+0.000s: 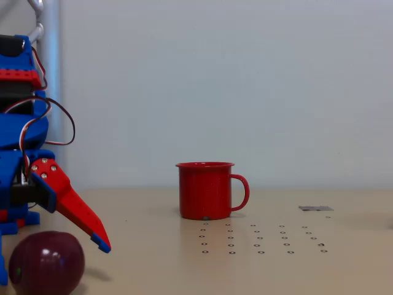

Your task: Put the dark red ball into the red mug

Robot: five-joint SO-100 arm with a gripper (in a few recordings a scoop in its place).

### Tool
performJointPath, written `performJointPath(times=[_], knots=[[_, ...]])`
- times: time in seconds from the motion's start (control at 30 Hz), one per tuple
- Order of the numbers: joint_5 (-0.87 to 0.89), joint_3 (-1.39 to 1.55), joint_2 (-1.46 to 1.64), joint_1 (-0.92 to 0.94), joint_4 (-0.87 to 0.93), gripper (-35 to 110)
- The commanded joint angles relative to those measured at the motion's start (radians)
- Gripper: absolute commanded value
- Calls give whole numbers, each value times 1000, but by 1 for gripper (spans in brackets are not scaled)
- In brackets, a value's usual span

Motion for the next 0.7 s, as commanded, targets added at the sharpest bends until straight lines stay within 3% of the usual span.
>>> performJointPath(times=[0.0, 0.67], knots=[[8, -89, 26, 15, -26, 43], [-38, -120, -9, 31, -26, 38]])
